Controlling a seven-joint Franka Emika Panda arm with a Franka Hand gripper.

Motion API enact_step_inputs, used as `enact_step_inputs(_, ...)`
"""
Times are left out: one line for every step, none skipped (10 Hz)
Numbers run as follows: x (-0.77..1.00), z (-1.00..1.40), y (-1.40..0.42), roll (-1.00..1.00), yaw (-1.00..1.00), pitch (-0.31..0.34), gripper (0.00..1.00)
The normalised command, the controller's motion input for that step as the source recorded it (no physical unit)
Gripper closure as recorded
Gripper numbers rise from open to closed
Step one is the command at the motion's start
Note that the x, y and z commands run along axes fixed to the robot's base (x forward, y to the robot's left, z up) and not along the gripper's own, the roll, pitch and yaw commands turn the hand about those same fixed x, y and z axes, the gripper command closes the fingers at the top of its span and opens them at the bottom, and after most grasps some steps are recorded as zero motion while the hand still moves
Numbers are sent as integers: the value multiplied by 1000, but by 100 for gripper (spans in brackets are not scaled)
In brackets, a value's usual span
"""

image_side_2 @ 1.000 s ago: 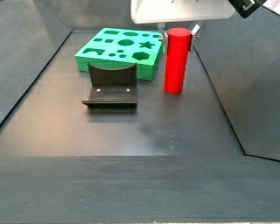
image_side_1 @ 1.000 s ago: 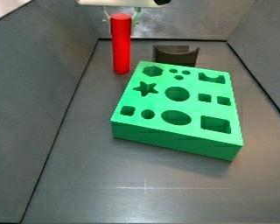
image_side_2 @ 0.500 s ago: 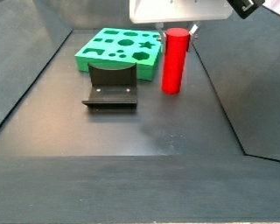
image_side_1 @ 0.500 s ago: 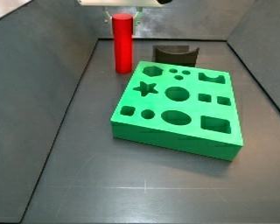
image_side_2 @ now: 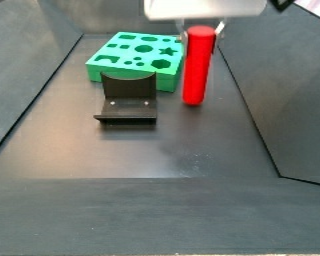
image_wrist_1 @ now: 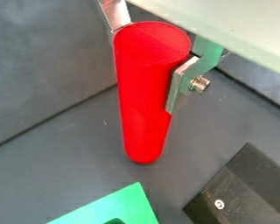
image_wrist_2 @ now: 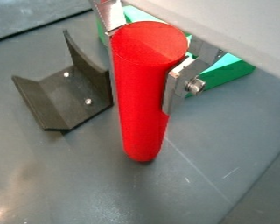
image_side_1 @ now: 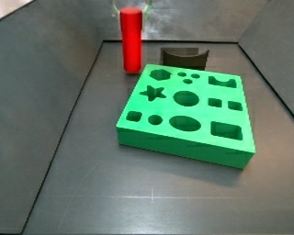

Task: Pick up the round object. Move up. Move to above the board. Insert the round object.
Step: Move up, then move to above the board.

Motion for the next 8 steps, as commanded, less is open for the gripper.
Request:
enact_step_inputs(-55,550,-25,-20,-6,14,100)
enact_step_inputs(-34,386,-17,-33,0,19,100)
enact_step_inputs(-24,272,-15,-41,2,23,100)
enact_step_inputs(46,1000,-58,287,-205,-176,100)
enact_step_inputs(47,1000,-58,283,-203,-166,100)
enact_step_inputs(30,1000,-52,257,-156,-95,100)
enact_step_inputs(28,1000,-48,199,-91,-36,100)
enact_step_inputs(29,1000,-47,160,-56,7,100)
